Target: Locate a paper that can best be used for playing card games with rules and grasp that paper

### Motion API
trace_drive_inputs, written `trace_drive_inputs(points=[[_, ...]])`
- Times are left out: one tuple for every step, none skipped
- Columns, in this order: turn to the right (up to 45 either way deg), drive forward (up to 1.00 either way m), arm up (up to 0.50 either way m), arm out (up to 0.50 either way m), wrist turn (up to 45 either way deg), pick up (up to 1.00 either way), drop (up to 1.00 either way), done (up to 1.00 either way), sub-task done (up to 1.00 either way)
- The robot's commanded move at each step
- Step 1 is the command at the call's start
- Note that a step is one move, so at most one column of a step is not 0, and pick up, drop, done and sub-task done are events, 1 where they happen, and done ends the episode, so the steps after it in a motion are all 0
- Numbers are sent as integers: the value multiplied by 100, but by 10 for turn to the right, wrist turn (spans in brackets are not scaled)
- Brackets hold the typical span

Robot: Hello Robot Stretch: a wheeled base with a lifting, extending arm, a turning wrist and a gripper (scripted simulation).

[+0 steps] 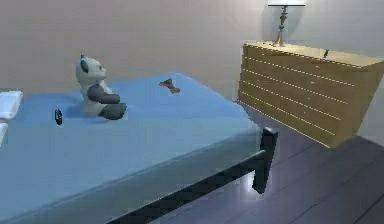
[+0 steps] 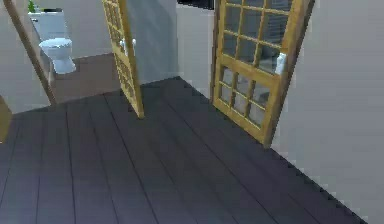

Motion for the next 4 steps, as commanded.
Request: trace_drive_inputs(points=[[450, 0, 0, 0, 0, 0, 0, 0, 0], [150, 0, 0, 0, 0, 0, 0, 0, 0], [0, 100, 0, 0, 0, 0, 0, 0, 0], [0, 50, 0, 0, 0, 0, 0, 0, 0]])
